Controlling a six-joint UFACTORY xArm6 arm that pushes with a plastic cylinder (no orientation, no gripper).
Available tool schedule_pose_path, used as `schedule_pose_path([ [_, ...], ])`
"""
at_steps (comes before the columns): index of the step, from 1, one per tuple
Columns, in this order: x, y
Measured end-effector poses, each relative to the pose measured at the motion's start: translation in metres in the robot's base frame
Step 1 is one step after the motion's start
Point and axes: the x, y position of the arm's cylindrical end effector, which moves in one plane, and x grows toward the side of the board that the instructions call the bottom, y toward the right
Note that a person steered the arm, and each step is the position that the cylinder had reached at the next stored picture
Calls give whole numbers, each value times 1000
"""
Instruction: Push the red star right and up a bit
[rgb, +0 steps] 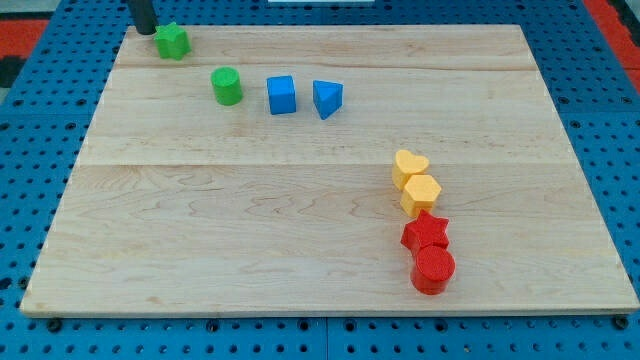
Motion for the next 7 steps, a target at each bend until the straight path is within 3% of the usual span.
schedule_pose_path([
  [2,24,16],
  [3,33,-25],
  [4,117,-5],
  [5,197,104],
  [6,252,207],
  [7,298,249],
])
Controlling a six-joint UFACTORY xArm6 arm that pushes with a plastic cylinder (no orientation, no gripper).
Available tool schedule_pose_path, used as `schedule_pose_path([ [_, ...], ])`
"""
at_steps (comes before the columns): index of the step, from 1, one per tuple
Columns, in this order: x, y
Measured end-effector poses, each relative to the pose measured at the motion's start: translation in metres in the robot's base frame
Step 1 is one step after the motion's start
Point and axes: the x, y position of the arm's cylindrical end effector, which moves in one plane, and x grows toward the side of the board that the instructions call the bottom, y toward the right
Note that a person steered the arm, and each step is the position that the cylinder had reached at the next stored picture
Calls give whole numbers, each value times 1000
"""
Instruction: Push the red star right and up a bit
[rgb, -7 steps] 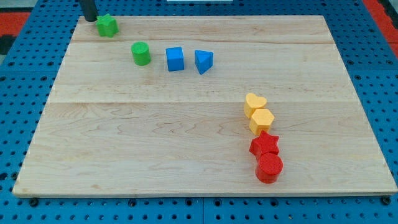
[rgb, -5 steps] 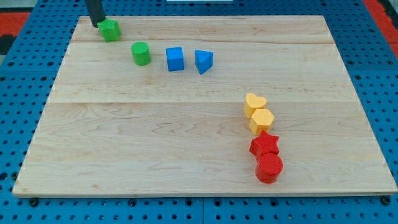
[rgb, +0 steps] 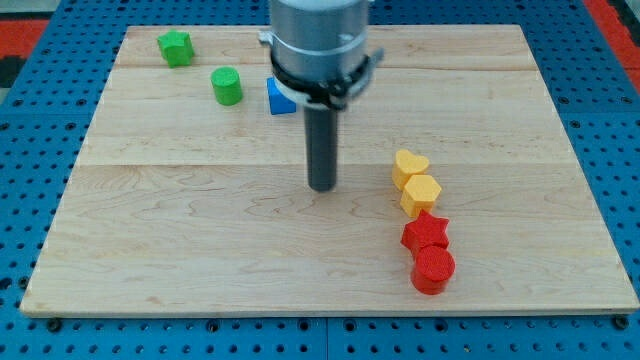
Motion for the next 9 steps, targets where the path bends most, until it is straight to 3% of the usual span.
schedule_pose_path([
  [2,72,29],
  [4,59,159],
  [5,48,194],
  [7,-28,169],
  [9,-104,190],
])
